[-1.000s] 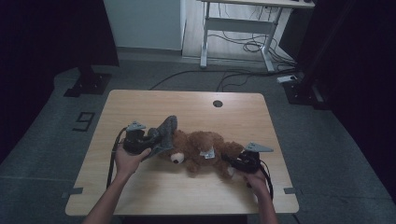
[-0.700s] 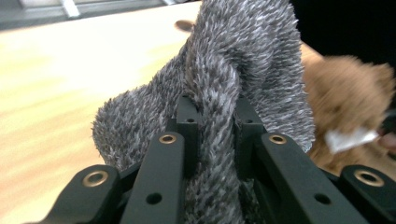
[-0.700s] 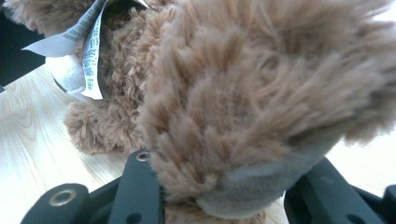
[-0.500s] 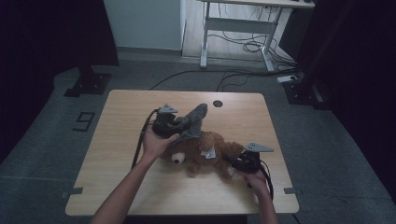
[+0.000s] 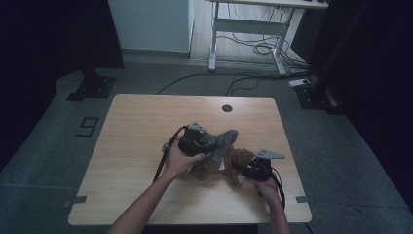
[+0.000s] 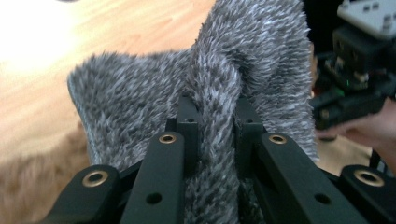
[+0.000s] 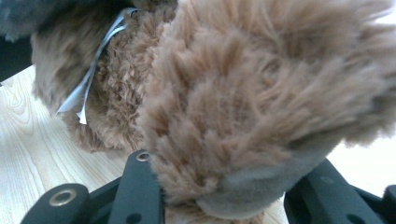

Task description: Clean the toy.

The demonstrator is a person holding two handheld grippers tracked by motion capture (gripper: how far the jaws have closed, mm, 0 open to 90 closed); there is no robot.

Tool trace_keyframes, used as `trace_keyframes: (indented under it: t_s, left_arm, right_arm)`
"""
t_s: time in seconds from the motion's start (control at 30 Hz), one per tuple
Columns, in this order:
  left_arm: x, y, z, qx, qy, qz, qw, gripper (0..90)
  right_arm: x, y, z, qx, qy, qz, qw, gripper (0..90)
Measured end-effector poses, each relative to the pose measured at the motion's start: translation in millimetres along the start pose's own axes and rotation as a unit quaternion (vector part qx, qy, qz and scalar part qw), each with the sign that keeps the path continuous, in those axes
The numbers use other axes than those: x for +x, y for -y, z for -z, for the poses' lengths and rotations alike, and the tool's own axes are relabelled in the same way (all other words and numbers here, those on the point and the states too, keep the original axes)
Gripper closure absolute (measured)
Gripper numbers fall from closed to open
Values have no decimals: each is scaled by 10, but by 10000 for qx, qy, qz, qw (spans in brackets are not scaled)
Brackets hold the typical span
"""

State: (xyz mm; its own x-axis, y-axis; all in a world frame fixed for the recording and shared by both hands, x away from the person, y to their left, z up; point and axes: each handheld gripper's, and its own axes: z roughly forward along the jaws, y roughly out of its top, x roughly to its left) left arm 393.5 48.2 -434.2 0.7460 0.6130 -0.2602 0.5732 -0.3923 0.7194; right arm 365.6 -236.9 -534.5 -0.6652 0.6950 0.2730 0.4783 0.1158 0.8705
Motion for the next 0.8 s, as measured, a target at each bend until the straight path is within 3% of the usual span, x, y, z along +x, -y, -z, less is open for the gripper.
trace_keyframes:
  t_s: [0.2,0.4,0.6,0.7,0.8]
  left_arm:
    - [42,184,76,51,114,67,9999,771]
    - [-119,23,105,-226,-119,-116,9996,762]
    - [-279,-232,-166,-109,-20,-214,9997,765]
    - [-359,-172,-428,317,3,-351,9989,764]
    - [-414,-37,-545,272,23,-422,9987,767]
  right_arm:
    - [7,-2,2,29,-23,15,10000,616]
    - [-1,0,-4,-7,22,-17,10000,617]
    - [7,-1,-5,11,27,28,10000,618]
    - [10,-2,-3,28,33,71,10000,618]
    - [2,5,-2,127,125,156,9997,618]
